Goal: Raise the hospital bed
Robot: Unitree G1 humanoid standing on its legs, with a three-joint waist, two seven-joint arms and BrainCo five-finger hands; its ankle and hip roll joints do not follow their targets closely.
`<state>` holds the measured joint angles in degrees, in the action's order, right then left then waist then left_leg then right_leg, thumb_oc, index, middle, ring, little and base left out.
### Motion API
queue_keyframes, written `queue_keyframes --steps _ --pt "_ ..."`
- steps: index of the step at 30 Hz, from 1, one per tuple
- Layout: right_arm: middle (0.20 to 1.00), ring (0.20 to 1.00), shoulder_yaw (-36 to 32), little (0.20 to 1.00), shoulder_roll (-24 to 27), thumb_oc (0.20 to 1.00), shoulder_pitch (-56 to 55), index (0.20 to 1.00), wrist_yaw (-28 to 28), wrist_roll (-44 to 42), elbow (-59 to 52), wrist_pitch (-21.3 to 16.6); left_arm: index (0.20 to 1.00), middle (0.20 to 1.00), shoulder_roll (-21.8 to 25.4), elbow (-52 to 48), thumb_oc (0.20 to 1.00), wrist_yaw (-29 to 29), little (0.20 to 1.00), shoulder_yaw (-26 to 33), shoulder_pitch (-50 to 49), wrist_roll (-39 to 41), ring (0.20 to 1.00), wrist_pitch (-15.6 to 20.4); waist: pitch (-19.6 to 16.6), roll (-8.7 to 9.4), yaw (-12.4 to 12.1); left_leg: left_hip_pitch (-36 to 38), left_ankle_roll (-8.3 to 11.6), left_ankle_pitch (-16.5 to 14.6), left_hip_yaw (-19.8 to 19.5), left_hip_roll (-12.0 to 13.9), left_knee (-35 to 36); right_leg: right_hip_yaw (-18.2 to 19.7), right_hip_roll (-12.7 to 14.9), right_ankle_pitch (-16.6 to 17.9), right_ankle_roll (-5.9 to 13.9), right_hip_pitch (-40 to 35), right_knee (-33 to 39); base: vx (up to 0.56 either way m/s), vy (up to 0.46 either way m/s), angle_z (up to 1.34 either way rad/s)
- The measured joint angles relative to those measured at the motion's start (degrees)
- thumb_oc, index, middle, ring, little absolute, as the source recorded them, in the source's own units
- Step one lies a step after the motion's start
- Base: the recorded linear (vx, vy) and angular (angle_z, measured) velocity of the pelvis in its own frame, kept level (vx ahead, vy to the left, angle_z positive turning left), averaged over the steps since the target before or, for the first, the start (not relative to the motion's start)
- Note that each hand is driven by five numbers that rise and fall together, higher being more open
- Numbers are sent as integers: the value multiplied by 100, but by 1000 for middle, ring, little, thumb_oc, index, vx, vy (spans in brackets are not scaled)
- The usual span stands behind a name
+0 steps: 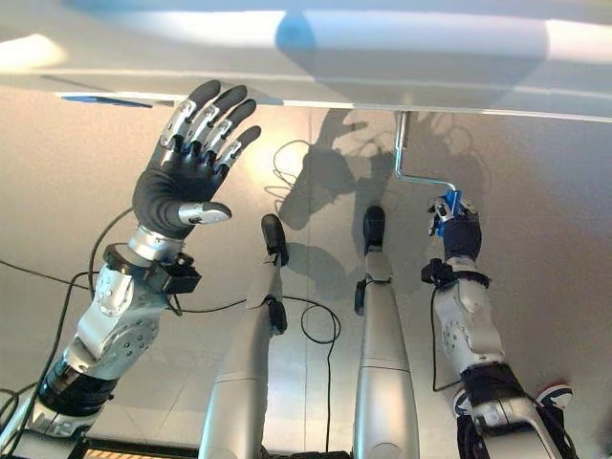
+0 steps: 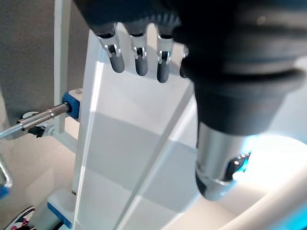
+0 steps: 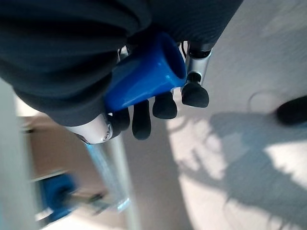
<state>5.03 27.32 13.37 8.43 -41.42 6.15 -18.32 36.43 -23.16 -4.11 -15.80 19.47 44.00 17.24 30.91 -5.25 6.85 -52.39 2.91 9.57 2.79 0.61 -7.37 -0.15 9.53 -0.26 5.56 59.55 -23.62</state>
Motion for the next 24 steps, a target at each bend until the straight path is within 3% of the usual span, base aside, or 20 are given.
queue_keyframes --steps 4,7,13,24 --pt "200 200 196 200 -34 200 -190 200 -428 -109 -569 -23 1000 1000 90 -194 1000 -12 1000 185 -305 -9 1000 1 0 0 -6 -37 16 -12 13 27 -10 14 -40 2 -2 24 37 -9 -12 -4" --pt "200 200 444 200 302 200 -282 200 -633 -278 -886 2 1000 1000 103 -279 1000 -61 1000 337 -378 -16 1000 5 0 0 -3 -96 9 -16 16 33 -13 19 -35 12 -15 67 38 0 0 0" --pt "200 200 686 200 448 200 -186 200 -984 -552 -983 38 1000 1000 151 -277 1000 -143 1000 359 -374 -23 1000 4 3 6 -2 -116 9 -23 6 37 -13 1 -35 11 -14 75 43 -2 -4 1" --pt "200 200 2137 200 830 200 1072 200 -1196 -865 -563 465 1000 1000 125 -242 1000 -247 1000 94 -252 -53 1000 12 3 7 -55 -117 14 -22 3 58 -129 -9 -42 19 -26 71 -59 0 0 0"
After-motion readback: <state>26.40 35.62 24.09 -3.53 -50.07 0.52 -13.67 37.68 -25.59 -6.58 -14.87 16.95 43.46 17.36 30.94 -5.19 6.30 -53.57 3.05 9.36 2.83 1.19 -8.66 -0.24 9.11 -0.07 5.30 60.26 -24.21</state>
